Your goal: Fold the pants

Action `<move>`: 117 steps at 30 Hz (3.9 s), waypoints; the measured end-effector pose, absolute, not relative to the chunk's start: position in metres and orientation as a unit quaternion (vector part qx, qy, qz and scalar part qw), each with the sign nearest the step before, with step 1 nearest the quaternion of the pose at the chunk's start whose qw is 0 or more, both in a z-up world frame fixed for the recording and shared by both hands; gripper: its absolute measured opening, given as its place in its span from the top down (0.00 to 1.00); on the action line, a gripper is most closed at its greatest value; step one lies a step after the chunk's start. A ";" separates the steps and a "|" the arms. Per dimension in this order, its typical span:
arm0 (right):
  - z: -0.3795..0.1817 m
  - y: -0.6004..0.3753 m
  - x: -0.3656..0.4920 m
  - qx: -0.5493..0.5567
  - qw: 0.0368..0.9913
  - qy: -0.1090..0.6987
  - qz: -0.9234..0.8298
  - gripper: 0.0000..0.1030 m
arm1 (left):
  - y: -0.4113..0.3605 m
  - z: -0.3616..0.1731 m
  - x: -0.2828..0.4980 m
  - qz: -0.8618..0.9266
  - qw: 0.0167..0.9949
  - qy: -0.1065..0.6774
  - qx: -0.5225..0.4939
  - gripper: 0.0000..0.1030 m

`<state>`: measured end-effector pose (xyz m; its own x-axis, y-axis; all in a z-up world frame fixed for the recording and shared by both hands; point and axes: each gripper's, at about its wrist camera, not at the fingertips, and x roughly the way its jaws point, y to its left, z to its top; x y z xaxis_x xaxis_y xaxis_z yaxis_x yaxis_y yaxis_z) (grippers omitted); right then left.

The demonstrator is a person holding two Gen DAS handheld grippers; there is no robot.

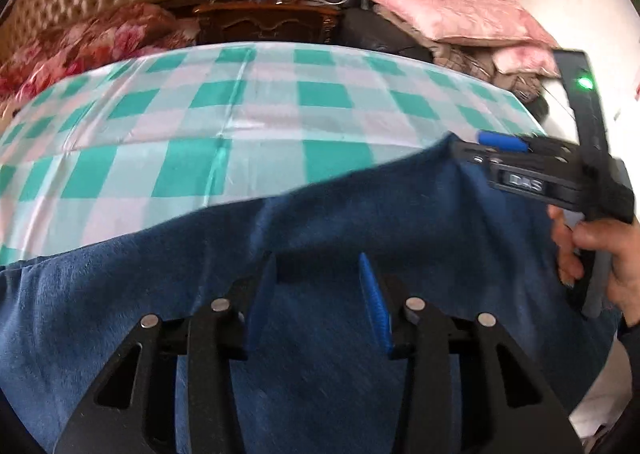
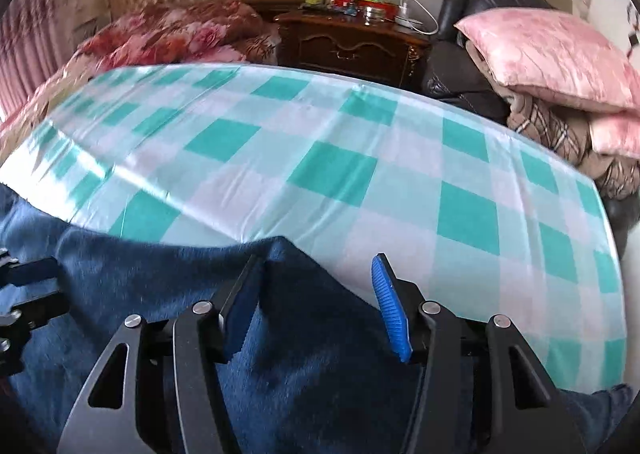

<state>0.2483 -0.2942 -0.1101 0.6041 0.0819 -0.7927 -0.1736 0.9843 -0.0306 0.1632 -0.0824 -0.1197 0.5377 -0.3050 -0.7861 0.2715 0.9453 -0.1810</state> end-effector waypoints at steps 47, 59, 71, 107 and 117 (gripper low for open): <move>-0.091 -0.487 0.011 0.074 0.885 0.424 -0.179 0.24 | 0.313 -0.107 0.143 0.192 0.875 0.439 -0.072 0.58; -0.095 -0.465 -0.016 0.072 0.900 0.395 -0.170 0.30 | 0.072 -0.073 0.033 -0.029 0.926 0.372 -0.053 0.66; -0.085 -0.459 -0.034 0.023 0.902 0.392 -0.181 0.28 | 0.031 -0.125 0.021 0.010 0.894 0.447 -0.028 0.65; -0.048 -0.514 -0.031 0.119 0.917 0.340 -0.172 0.49 | -0.096 -0.112 0.005 -0.161 0.893 0.421 -0.012 0.65; -0.072 -0.339 0.033 0.066 0.917 0.393 0.013 0.49 | -0.058 -0.117 0.010 -0.105 0.894 0.434 -0.040 0.69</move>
<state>0.0333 -0.3385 -0.0723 0.6901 0.0758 -0.7197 0.0285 0.9909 0.1318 0.0099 -0.0578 -0.1167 0.6010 -0.2222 -0.7677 0.1532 0.9748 -0.1622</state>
